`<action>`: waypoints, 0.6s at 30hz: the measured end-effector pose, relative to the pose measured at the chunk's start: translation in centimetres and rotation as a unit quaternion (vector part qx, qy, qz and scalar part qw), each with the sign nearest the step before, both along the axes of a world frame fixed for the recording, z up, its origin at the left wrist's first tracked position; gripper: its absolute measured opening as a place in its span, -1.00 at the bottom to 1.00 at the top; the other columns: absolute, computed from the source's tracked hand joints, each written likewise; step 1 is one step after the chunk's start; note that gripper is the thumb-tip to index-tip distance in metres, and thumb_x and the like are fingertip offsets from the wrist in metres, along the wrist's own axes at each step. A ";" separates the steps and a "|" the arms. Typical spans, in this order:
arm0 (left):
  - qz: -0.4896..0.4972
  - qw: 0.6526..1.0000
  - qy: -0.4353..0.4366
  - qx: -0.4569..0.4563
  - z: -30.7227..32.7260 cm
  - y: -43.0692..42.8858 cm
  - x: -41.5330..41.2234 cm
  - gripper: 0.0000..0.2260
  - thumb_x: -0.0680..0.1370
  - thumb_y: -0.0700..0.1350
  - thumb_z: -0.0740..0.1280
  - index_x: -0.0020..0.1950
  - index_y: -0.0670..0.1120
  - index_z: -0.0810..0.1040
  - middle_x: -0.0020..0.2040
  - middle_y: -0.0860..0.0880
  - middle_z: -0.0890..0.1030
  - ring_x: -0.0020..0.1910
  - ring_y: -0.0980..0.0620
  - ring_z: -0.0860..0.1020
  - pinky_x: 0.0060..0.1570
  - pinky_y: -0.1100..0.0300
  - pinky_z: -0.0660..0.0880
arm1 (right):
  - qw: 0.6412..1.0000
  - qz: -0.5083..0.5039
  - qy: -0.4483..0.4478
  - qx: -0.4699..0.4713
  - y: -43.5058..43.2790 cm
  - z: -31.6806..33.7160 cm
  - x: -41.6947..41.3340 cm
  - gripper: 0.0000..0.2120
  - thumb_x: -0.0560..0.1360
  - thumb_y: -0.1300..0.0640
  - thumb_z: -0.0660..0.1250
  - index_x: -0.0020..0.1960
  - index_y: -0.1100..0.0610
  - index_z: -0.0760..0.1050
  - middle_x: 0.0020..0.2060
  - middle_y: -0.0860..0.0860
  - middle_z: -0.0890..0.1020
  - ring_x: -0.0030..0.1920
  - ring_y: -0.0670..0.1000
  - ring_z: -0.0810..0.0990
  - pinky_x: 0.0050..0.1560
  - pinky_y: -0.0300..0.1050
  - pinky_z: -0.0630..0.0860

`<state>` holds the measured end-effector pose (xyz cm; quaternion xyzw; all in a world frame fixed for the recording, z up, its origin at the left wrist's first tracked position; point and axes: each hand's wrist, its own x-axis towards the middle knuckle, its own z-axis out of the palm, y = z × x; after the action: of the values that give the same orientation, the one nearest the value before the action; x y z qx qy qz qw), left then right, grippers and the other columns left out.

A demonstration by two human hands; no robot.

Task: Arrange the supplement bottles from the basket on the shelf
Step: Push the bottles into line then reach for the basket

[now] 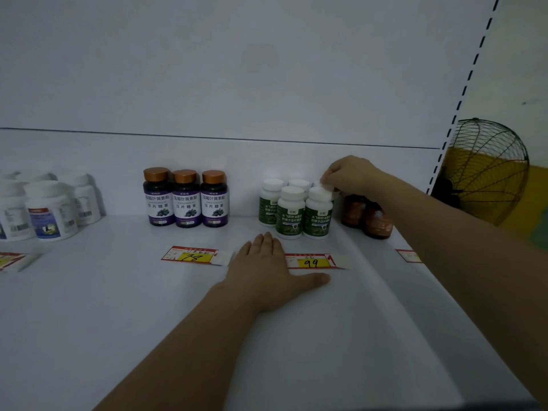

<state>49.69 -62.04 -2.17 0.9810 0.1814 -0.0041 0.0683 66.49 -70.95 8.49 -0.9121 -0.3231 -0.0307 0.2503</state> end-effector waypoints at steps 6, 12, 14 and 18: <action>0.003 0.999 -0.044 -0.005 0.8 -0.4 -0.8 0.04 0.33 0.53 0.01 0.54 -0.14 -0.21 0.56 -0.08 -0.16 0.54 0.00 -0.11 0.48 0.11 -0.11 | 0.996 0.005 -0.089 0.014 -5.0 1.5 -1.1 -0.75 0.55 0.13 0.24 0.13 0.19 0.60 0.12 0.08 0.61 0.11 0.03 0.51 -0.04 -0.23 0.36; -0.018 0.997 -0.061 0.033 3.9 -5.8 -0.2 0.05 0.30 0.52 -0.05 0.55 -0.15 -0.18 0.56 -0.09 -0.16 0.54 0.01 -0.12 0.45 0.15 -0.15 | 0.996 0.004 -0.090 -0.019 -11.7 2.8 1.0 -0.75 0.53 0.13 0.29 0.18 0.15 0.55 0.17 0.06 0.58 0.14 0.02 0.50 -0.04 -0.24 0.38; -0.034 0.998 -0.048 0.026 4.6 -8.9 1.0 0.01 0.35 0.51 -0.01 0.54 -0.15 -0.18 0.56 -0.09 -0.16 0.54 0.00 -0.12 0.45 0.13 -0.14 | 0.996 0.015 -0.082 -0.039 -12.6 2.4 1.8 -0.69 0.55 0.07 0.29 0.25 0.15 0.50 0.22 0.08 0.54 0.21 0.05 0.47 -0.02 -0.23 0.35; -0.047 0.998 -0.045 0.019 3.2 -14.2 5.1 0.02 0.36 0.52 0.03 0.55 -0.17 -0.14 0.56 -0.11 -0.12 0.54 -0.02 -0.10 0.46 0.10 -0.12 | 0.997 0.036 -0.053 -0.050 -12.6 0.1 3.0 -0.59 0.56 -0.03 0.25 0.32 0.18 0.41 0.25 0.14 0.49 0.23 0.10 0.44 0.00 -0.18 0.35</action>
<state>54.80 -76.24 1.00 0.9888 0.1318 0.0403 0.0571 69.45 -83.52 8.58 -0.9084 -0.3693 -0.0539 0.1883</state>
